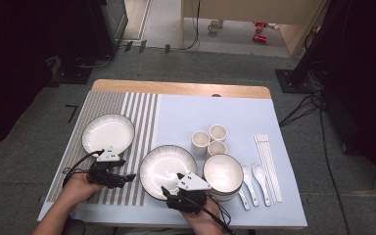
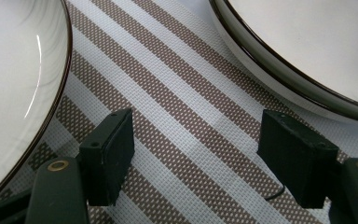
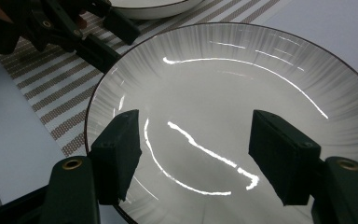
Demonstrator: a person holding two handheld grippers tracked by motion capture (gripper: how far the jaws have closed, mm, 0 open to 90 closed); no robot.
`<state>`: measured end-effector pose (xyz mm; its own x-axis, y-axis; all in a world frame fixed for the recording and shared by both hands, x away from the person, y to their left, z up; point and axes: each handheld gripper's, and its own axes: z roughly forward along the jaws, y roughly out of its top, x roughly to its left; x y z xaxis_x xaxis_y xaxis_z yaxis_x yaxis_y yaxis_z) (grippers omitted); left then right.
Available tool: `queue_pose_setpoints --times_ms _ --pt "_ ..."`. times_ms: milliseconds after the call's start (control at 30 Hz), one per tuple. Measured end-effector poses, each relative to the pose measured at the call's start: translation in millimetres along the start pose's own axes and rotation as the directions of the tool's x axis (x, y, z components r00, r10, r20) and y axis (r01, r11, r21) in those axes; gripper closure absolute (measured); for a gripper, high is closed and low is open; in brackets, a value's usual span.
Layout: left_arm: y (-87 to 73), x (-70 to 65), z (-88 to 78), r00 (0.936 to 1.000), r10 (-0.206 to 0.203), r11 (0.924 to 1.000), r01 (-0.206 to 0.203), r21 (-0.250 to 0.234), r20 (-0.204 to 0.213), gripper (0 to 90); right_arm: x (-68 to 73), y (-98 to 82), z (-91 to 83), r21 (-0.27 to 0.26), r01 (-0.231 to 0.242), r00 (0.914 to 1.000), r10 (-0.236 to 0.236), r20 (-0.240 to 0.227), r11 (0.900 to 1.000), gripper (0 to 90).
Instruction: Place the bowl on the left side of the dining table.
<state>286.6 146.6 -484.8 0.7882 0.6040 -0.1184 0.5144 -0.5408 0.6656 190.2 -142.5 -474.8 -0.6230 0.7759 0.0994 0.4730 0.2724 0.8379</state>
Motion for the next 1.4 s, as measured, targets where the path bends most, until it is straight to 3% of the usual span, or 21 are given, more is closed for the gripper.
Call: queue_pose_setpoints --times_ms 267,433,733,900,1400 --pt "-5.0 -1.3 1.1 0.9989 0.046 0.9986 -0.046 -0.025 0.006 21.8 1.6 7.7 -7.2 0.008 0.011 0.9999 -0.011 -0.011 1.000 34.0" --pt "-6.8 -2.6 2.2 0.9988 0.048 0.9982 -0.048 -0.037 0.008 19.5 0.5 13.7 -11.7 0.024 -0.003 0.9992 0.004 -0.040 1.000 33.6" --pt "-9.7 -3.3 2.5 0.9983 0.058 0.9969 -0.058 -0.054 0.003 19.2 0.3 21.6 -20.2 0.012 0.025 0.9992 -0.025 -0.031 1.000 35.0" --pt "-10.8 -6.4 3.5 0.9961 0.086 0.9949 -0.087 -0.051 -0.016 18.1 -0.9 25.1 -23.6 0.014 0.037 0.9989 -0.037 -0.030 0.999 35.2" --pt "-14.6 -8.6 4.7 0.9938 0.107 0.9915 -0.109 -0.072 -0.031 17.0 -6.3 36.0 -34.3 0.033 0.031 0.9977 -0.029 -0.061 0.999 38.1"
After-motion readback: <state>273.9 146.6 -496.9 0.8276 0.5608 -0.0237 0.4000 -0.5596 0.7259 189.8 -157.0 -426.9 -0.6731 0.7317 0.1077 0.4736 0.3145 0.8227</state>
